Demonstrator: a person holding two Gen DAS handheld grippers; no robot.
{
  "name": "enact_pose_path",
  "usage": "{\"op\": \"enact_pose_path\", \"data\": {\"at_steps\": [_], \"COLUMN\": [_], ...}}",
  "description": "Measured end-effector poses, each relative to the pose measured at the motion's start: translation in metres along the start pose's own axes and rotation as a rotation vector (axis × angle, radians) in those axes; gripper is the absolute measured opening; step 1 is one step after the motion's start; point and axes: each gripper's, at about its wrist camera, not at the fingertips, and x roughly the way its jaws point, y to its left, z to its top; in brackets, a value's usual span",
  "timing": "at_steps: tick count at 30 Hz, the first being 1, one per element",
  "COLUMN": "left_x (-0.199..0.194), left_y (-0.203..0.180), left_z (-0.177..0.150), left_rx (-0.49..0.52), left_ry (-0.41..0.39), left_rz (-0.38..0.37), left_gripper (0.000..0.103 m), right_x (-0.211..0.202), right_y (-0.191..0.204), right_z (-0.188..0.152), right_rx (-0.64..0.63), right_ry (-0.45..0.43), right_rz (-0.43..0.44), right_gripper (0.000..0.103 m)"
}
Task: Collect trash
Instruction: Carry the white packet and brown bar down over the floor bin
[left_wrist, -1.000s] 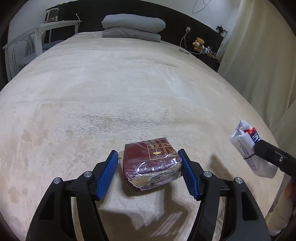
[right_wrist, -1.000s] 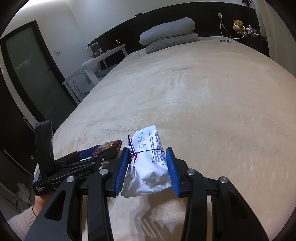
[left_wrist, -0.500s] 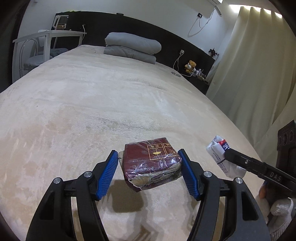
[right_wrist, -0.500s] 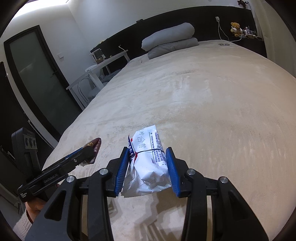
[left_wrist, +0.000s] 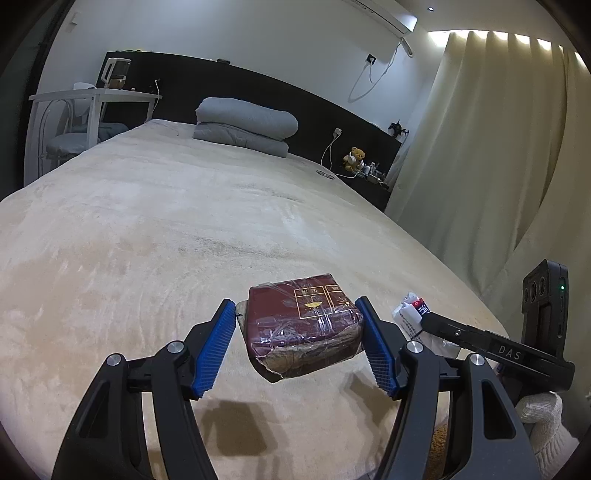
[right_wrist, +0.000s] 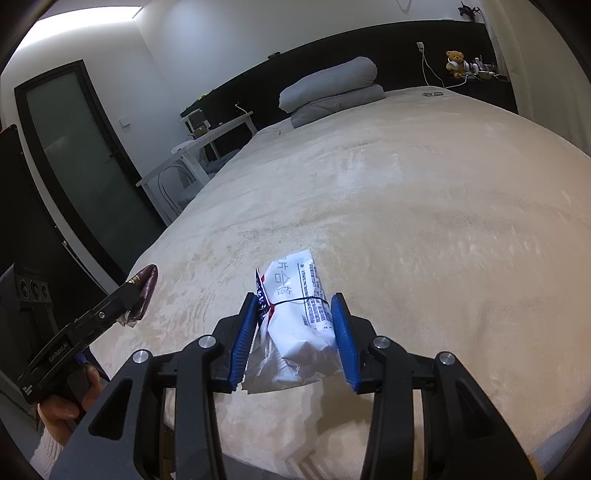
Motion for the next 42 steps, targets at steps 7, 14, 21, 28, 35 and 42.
{"op": "enact_pose_path", "data": {"at_steps": [7, 14, 21, 28, 35, 42], "left_x": [-0.031, -0.062, -0.080, -0.088, -0.093, -0.087], "left_y": [-0.001, 0.000, -0.006, -0.018, -0.023, -0.027], "left_z": [-0.023, -0.051, -0.069, -0.090, -0.109, -0.125], "left_rx": [-0.022, -0.062, -0.053, -0.028, -0.032, -0.037], "left_ry": [-0.012, -0.016, -0.006, 0.035, 0.082, 0.154], "left_rz": [0.001, -0.018, -0.041, -0.064, -0.088, -0.087], "left_gripper": [0.065, 0.065, 0.065, 0.065, 0.065, 0.065], "right_x": [-0.024, -0.049, -0.065, -0.075, -0.081, -0.077], "right_y": [0.007, 0.010, 0.020, 0.036, 0.044, 0.050], "right_z": [-0.027, -0.059, -0.088, -0.113, -0.130, -0.143], "right_rx": [-0.005, 0.010, -0.002, -0.038, -0.048, -0.057], "right_ry": [-0.009, -0.011, 0.000, 0.024, 0.059, 0.112], "right_rz": [0.002, -0.005, -0.002, 0.010, 0.037, 0.057], "right_gripper": [0.041, 0.041, 0.041, 0.041, 0.041, 0.041]}}
